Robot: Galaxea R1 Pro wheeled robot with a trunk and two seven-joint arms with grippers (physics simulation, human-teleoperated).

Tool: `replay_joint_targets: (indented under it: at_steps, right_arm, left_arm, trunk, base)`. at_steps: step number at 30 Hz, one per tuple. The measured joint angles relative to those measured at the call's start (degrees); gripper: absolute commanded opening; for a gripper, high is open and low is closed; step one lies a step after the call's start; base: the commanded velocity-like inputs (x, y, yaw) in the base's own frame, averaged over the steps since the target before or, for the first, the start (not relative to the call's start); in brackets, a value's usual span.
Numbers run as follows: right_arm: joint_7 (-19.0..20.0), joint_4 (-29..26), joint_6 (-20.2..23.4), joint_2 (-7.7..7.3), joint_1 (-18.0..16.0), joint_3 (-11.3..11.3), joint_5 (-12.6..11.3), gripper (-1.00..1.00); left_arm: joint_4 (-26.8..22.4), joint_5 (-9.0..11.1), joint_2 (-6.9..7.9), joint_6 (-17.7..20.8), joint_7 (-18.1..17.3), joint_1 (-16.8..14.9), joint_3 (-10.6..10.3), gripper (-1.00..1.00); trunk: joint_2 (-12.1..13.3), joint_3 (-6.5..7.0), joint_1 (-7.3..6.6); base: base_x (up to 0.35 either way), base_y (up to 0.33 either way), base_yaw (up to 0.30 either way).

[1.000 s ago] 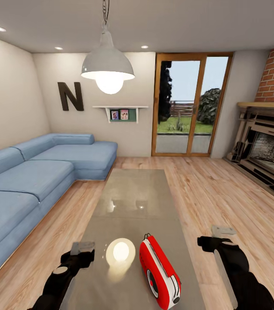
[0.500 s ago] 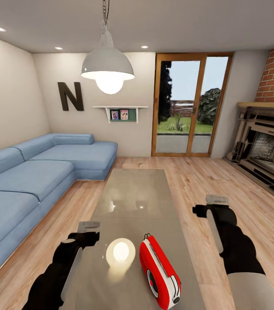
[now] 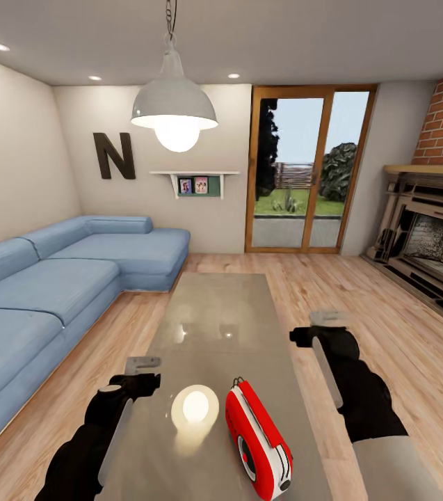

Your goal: Turn on the radio receiver that's on the table in the living room.

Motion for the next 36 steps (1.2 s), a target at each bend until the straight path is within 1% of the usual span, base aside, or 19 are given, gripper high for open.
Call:
replay_joint_targets:
  at_steps: [2,3,5,9,13,16,20,23,28,31,33,36]
  right_arm:
    - [0.0,0.1,0.0,0.33,0.0,1.2,0.0,1.0]
    - [0.0,0.1,0.0,0.5,0.0,1.4,0.0,1.0]
    - [0.0,0.1,0.0,1.58,0.0,1.8,-0.1,1.0]
    - [0.1,0.2,0.0,3.38,0.0,2.1,-0.1,1.0]
    - [0.1,0.2,0.0,4.62,0.0,2.2,-0.1,1.0]
    - [0.2,0.2,0.0,5.25,0.1,2.3,-0.1,1.0]
    - [0.2,0.4,0.0,5.45,0.1,2.3,-0.1,1.0]
    - [1.4,0.5,0.1,5.5,0.2,2.3,-1.2,1.0]
    - [3.2,1.4,0.1,5.5,0.3,2.9,-1.6,1.0]
    - [3.6,3.6,0.1,5.5,0.3,3.1,-1.6,1.0]
    - [3.8,7.7,-0.1,5.47,0.4,3.2,-1.7,1.0]
    - [3.9,9.7,-0.1,5.43,0.3,3.2,-1.7,1.0]
  left_arm:
    - [0.2,0.0,0.04,0.0,0.0,0.0,0.0,1.0]
    - [0.2,0.0,0.05,0.0,0.0,0.0,0.0,1.0]
    - [0.3,0.0,0.07,0.0,0.0,0.0,0.1,1.0]
    - [0.4,0.0,0.09,0.0,0.0,0.0,0.1,1.0]
    - [0.7,0.0,0.15,0.0,0.0,0.0,0.1,1.0]
    - [1.3,0.0,0.13,-0.1,0.0,0.0,0.1,1.0]
    - [1.8,0.0,0.17,-0.1,0.0,0.0,0.1,1.0]
    - [2.0,0.0,0.14,-0.1,0.0,0.0,0.1,1.0]
    - [2.3,0.1,0.17,-0.1,0.0,0.0,0.1,1.0]
    - [2.6,0.0,0.17,-0.2,0.0,0.0,0.1,1.0]
    - [2.9,0.0,0.18,-0.2,-0.1,0.0,0.1,1.0]
    - [3.0,0.0,0.18,-0.2,-0.1,0.0,0.1,1.0]
  trunk:
    - [0.0,0.0,0.0]
    - [0.0,0.0,0.0]
    - [0.0,0.0,0.0]
    - [0.0,0.0,0.0]
    - [0.0,0.0,0.0]
    - [0.0,0.0,0.0]
    - [0.0,0.0,0.0]
    - [0.0,0.0,0.0]
    - [0.0,0.0,0.0]
    - [0.0,0.0,0.0]
    - [0.0,0.0,0.0]
    - [0.0,0.0,0.0]
  base:
    - [0.0,0.0,0.0]
    - [0.0,0.0,0.0]
    - [0.0,0.0,0.0]
    - [0.0,0.0,0.0]
    - [0.0,0.0,0.0]
    - [0.0,0.0,0.0]
    - [0.0,0.0,0.0]
    - [0.0,0.0,0.0]
    - [0.0,0.0,0.0]
    - [0.0,0.0,0.0]
    - [0.0,0.0,0.0]
    - [0.0,0.0,0.0]
